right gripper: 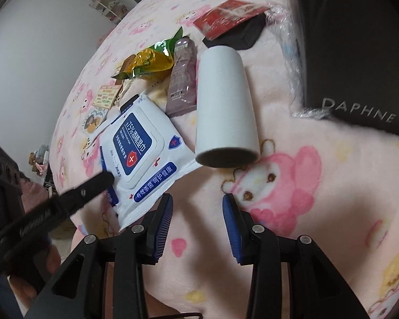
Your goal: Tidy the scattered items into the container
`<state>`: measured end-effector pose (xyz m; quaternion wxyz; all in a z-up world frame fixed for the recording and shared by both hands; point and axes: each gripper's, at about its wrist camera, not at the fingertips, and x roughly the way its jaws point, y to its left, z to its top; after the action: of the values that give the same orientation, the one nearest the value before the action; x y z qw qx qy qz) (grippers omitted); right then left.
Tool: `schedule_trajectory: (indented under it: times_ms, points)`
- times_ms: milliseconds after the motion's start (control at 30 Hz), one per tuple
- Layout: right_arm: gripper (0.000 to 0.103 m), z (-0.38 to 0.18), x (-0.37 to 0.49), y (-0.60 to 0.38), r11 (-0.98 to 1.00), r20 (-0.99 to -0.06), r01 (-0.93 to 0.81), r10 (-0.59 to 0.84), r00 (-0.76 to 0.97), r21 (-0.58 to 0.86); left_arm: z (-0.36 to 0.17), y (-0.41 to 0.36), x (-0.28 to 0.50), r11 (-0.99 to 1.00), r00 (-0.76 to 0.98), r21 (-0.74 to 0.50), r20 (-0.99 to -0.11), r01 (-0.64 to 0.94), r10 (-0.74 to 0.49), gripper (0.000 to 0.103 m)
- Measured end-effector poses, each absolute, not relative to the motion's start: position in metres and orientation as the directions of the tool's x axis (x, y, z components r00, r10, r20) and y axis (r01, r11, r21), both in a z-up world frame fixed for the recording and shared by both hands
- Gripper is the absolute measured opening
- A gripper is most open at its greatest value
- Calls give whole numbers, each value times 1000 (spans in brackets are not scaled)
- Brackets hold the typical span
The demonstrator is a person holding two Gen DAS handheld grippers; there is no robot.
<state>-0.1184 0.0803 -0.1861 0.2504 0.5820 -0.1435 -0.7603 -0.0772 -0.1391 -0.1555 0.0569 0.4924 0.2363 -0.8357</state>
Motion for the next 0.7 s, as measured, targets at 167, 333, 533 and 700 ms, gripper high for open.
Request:
schedule_trajectory:
  times_ms: [167,333,533,700]
  points:
    - [35,-188,-120,77,-820,-804,206,-568,-176,534,-151,-160,-109,-898,-541,-281,-839,339,58,34]
    - [35,-184,-120,75,-828,-811,199,-557,-177,525,-171,-170,-144,-911,-519,-304,-846,279,124,48]
    - [35,-174,-120,74,-846,-812,197,-531,-243,495,-182,-168,-147,-917,-500,-312,-852,248,155,47]
    - [35,-195,-114,69,-835,-818,173,-549,-175,523,-175,-159,-128,-918,-496,-336,-846,210,196,42]
